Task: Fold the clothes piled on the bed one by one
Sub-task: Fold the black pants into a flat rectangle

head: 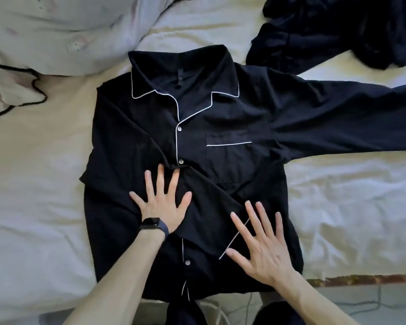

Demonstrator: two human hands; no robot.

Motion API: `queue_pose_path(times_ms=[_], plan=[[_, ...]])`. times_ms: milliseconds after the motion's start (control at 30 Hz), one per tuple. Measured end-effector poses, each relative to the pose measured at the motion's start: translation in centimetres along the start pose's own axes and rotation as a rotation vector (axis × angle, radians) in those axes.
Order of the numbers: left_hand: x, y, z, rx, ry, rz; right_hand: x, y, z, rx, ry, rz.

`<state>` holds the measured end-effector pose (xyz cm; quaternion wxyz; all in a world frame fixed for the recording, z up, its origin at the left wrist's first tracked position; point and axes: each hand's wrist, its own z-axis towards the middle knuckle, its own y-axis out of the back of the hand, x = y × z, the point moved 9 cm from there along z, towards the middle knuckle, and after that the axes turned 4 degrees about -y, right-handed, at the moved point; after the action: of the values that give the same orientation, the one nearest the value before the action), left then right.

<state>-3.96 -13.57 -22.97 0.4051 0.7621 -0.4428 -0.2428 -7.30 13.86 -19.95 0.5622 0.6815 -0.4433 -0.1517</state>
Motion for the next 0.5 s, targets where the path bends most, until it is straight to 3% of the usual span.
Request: queue_pose_path(times_ms=[100, 167, 333, 400, 500], plan=[[-2.3, 2.8, -0.5, -0.09, 0.145, -0.163, -7.2, 6.0, 0.4, -0.119, -0.187, 0.214], [-6.4, 5.1, -0.4, -0.192, 0.158, -0.197, -15.0, 9.7, 0.8, -0.208, -0.458, 0.47], [-24.8, 7.6, 2.4, -0.189, -0.271, -0.065, -35.1, 13.9, -1.1, -0.521, -1.334, 1.05], [-29.5, 8.0, 4.8, -0.158, -0.319, -0.058, -40.2, 14.3, -1.0, -0.526, -1.472, 1.173], [-30.2, 8.5, 9.0, -0.118, -0.113, -0.096, -44.1, 15.0, 0.2, -0.608, -1.52, 1.398]])
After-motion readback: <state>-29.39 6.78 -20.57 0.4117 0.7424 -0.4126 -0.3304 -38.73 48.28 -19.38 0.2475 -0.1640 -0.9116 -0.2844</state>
